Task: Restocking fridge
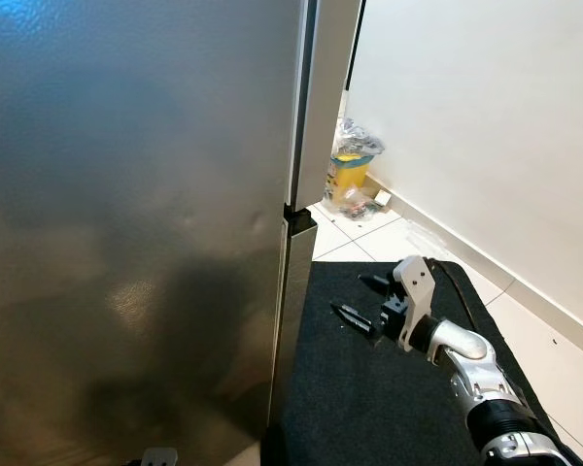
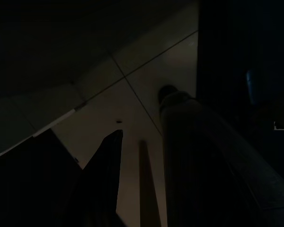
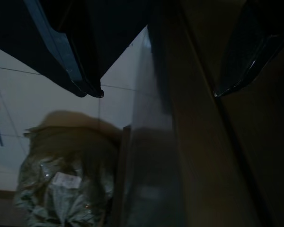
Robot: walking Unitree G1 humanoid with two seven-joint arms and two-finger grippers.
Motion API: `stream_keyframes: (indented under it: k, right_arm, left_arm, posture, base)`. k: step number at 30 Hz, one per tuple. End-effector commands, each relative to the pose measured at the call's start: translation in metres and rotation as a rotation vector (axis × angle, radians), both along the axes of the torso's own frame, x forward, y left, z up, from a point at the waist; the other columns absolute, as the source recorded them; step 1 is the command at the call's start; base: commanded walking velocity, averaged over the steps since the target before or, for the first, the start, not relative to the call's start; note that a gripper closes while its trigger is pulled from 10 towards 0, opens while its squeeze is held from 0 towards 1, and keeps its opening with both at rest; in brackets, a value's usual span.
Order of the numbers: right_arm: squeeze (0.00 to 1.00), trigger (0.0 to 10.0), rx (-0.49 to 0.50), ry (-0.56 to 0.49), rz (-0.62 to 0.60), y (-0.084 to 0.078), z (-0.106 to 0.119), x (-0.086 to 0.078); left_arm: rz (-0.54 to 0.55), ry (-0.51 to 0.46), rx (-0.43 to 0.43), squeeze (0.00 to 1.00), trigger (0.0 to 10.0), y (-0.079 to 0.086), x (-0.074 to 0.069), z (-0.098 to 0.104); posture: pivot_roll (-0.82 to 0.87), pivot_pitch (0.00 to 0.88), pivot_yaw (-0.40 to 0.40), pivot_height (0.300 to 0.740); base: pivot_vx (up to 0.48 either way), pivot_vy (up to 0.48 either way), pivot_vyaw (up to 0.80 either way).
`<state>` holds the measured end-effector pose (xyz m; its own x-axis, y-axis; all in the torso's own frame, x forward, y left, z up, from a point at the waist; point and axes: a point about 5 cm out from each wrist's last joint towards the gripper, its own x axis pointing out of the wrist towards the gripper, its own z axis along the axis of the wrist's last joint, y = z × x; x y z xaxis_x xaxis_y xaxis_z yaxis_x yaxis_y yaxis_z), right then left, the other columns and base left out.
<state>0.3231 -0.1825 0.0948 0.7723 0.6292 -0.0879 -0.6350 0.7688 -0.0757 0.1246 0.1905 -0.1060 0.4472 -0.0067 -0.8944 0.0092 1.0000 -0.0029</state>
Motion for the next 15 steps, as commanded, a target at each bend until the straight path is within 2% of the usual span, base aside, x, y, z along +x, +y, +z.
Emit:
stream_keyframes:
  k: [1,2,3,4,9,11,14,15]
  right_arm:
    - [1.00,10.0,-0.016,-0.028,0.000,0.002,0.005,0.002]
    - [0.42,10.0,-0.026,-0.056,-0.022,0.007,0.012,0.008]
    - [0.42,10.0,-0.025,-0.061,-0.019,0.009,0.014,0.008]
    - [0.00,10.0,-0.029,-0.064,-0.004,0.014,0.015,0.008]
    - [0.00,10.0,-0.025,-0.069,0.089,0.039,0.016,0.006]
    - [0.00,10.0,-0.022,-0.070,0.103,0.042,0.017,0.006]
    - [0.00,10.0,-0.018,-0.073,0.118,0.050,0.019,0.009]
    - [0.00,10.0,-0.031,-0.077,0.113,0.056,0.022,0.015]
  left_arm:
    - [-0.003,0.051,-0.004,0.00,10.0,-0.002,-0.014,-0.005]
    - [-0.002,0.050,-0.004,0.00,10.0,-0.001,-0.014,-0.005]
    - [-0.002,0.050,-0.004,0.00,10.0,-0.001,-0.014,-0.005]
    - [-0.002,0.050,-0.004,0.00,10.0,-0.001,-0.014,-0.005]
    - [-0.004,0.050,-0.005,0.00,10.0,-0.002,-0.014,-0.005]
    - [-0.004,0.050,-0.005,0.00,10.0,-0.002,-0.014,-0.005]
    - [-0.004,0.050,-0.005,0.00,10.0,-0.002,-0.014,-0.005]
    - [-0.002,0.049,-0.007,0.00,10.0,-0.002,-0.015,-0.005]
  posture:
    - [-0.05,0.064,-0.022,0.740]
    - [-0.05,0.065,-0.021,0.740]
    - [-0.05,0.065,-0.021,0.740]
    - [-0.05,0.065,-0.021,0.740]
    - [-0.05,0.069,-0.020,0.740]
    - [-0.05,0.071,-0.021,0.740]
    - [-0.05,0.072,-0.020,0.740]
    - [-0.05,0.083,-0.023,0.740]
  base:
    - [0.000,0.000,0.00]
    - [0.000,0.000,0.00]
    - [0.000,0.000,0.00]
    - [0.000,0.000,0.00]
    - [0.000,0.000,0.00]
    - [0.000,0.000,0.00]
    - [0.000,0.000,0.00]
    - [0.000,0.000,0.00]
